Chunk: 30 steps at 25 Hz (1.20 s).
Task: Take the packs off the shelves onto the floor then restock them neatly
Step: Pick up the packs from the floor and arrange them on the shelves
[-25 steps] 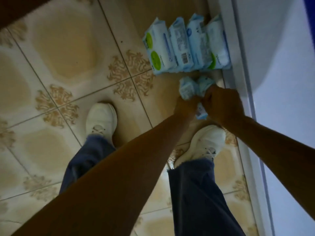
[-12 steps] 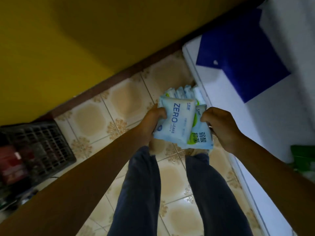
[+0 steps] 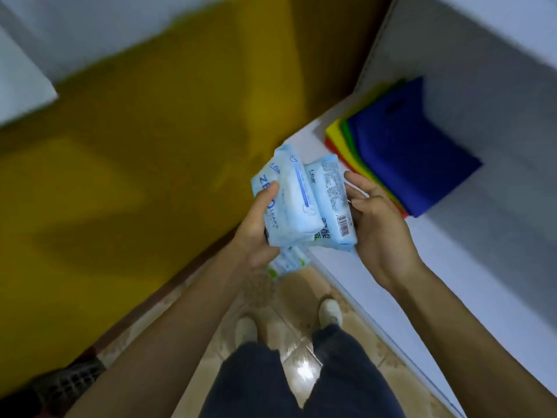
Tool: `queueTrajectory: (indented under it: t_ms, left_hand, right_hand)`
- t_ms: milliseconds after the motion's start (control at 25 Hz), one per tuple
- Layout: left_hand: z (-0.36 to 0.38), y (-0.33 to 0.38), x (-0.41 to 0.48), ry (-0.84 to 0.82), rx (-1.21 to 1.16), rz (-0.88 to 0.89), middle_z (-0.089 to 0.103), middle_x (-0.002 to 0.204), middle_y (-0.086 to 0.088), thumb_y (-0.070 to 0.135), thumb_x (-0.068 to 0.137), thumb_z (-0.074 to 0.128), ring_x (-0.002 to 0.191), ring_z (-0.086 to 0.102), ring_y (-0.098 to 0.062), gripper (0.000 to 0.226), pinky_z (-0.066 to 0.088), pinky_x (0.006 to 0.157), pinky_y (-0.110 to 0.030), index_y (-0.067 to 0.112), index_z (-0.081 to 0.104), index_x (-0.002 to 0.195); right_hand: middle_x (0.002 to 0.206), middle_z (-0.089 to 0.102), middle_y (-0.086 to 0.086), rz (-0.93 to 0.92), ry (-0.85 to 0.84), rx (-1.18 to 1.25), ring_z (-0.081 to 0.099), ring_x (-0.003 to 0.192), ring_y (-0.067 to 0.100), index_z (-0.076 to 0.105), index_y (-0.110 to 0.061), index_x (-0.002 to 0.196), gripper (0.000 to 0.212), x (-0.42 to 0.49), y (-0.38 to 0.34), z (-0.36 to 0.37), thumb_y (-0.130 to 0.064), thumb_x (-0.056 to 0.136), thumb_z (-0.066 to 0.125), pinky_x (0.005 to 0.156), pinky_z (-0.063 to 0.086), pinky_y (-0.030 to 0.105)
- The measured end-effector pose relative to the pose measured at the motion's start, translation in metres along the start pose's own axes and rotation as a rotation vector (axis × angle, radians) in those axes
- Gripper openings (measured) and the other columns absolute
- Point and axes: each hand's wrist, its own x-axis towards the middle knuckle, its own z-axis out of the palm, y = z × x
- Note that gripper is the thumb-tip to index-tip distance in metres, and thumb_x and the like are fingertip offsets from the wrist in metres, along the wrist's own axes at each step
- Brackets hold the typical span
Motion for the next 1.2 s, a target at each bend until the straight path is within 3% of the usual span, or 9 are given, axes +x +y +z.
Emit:
queueTrajectory:
  t_ms: [80, 160, 240, 360, 480, 720, 800, 920, 1200]
  left_hand:
    - [0.016, 0.023, -0.012, -0.098, 0.028, 0.037, 0.07, 0.107, -0.003, 0.042, 0.08, 0.069, 0.08, 0.071, -0.015, 0.028, 0.057, 0.069, -0.031, 0.02, 0.069, 0.096]
    - [0.033, 0.047, -0.021, -0.299, 0.019, 0.031, 0.067, 0.119, -0.01, 0.041, 0.06, 0.086, 0.104, 0.067, -0.021, 0.06, 0.055, 0.088, -0.038, 0.016, 0.07, 0.113]
    - [0.051, 0.067, -0.031, -0.452, 0.074, 0.042, 0.056, 0.136, -0.012, 0.043, 0.066, 0.082, 0.127, 0.052, -0.028, 0.08, 0.04, 0.108, -0.046, 0.017, 0.053, 0.136]
    - [0.075, 0.094, -0.042, -0.503, 0.291, 0.149, 0.064, 0.125, -0.011, 0.037, 0.082, 0.061, 0.115, 0.061, -0.027, 0.051, 0.053, 0.094, -0.042, 0.016, 0.056, 0.128]
    - [0.103, 0.122, -0.064, -0.525, 0.558, 0.338, 0.072, 0.109, -0.008, 0.033, 0.084, 0.067, 0.098, 0.069, -0.022, 0.038, 0.058, 0.074, -0.035, 0.014, 0.062, 0.116]
    - [0.171, 0.142, -0.088, -0.284, 1.166, 1.014, 0.065, 0.104, 0.012, 0.036, 0.073, 0.081, 0.09, 0.065, -0.004, 0.054, 0.055, 0.07, -0.022, 0.025, 0.048, 0.114]
    - [0.191, 0.13, -0.094, -0.503, 1.27, 0.986, 0.06, 0.116, 0.009, 0.028, 0.074, 0.08, 0.102, 0.061, -0.005, 0.067, 0.056, 0.077, -0.023, 0.025, 0.04, 0.127]
    - [0.213, 0.119, -0.092, -0.762, 1.378, 0.921, 0.045, 0.137, 0.006, 0.027, 0.073, 0.081, 0.125, 0.046, -0.007, 0.091, 0.053, 0.094, -0.033, 0.029, 0.028, 0.147]
    - [0.26, 0.126, -0.064, -0.961, 1.613, 0.973, 0.014, 0.157, 0.022, 0.036, 0.072, 0.083, 0.14, 0.023, -0.001, 0.117, 0.04, 0.108, -0.028, 0.041, -0.003, 0.152]
  right_hand:
    - [0.125, 0.064, 0.003, -0.117, -0.047, -0.001, 0.066, 0.106, 0.021, 0.053, -0.017, 0.125, 0.054, -0.026, -0.024, 0.019, -0.011, 0.072, 0.06, 0.073, 0.058, 0.036]
    - [0.127, 0.062, -0.005, -0.267, -0.096, -0.156, 0.063, 0.111, 0.017, 0.05, -0.024, 0.129, 0.068, -0.048, -0.04, 0.036, -0.023, 0.066, 0.073, 0.074, 0.057, 0.031]
    - [0.125, 0.062, -0.01, -0.395, -0.078, -0.286, 0.062, 0.112, 0.012, 0.048, -0.028, 0.13, 0.072, -0.066, -0.053, 0.05, -0.021, 0.066, 0.08, 0.079, 0.056, 0.026]
    - [0.122, 0.064, -0.008, -0.468, -0.002, -0.285, 0.062, 0.113, 0.015, 0.051, -0.028, 0.13, 0.074, -0.078, -0.069, 0.057, -0.012, 0.066, 0.084, 0.084, 0.056, 0.035]
    - [0.12, 0.066, -0.002, -0.495, 0.104, -0.17, 0.065, 0.109, 0.021, 0.053, -0.025, 0.127, 0.061, -0.082, -0.08, 0.056, -0.017, 0.07, 0.074, 0.084, 0.056, 0.04]
    - [0.113, 0.068, 0.002, -0.69, 0.461, 0.008, 0.069, 0.099, 0.018, 0.054, -0.019, 0.123, 0.039, -0.086, -0.121, 0.048, -0.007, 0.088, 0.063, 0.081, 0.056, 0.036]
    - [0.114, 0.066, -0.002, -0.763, 0.543, -0.018, 0.067, 0.098, 0.009, 0.052, -0.024, 0.122, 0.038, -0.084, -0.136, 0.048, -0.007, 0.09, 0.062, 0.078, 0.056, 0.025]
    - [0.118, 0.064, -0.004, -0.814, 0.642, -0.042, 0.062, 0.109, 0.011, 0.052, -0.031, 0.119, 0.034, -0.08, -0.16, 0.039, -0.014, 0.091, 0.062, 0.092, 0.053, 0.035]
    - [0.111, 0.064, -0.006, -0.867, 0.73, -0.106, 0.062, 0.105, 0.011, 0.053, -0.023, 0.121, 0.029, -0.067, -0.222, 0.004, -0.021, 0.093, 0.06, 0.089, 0.052, 0.033]
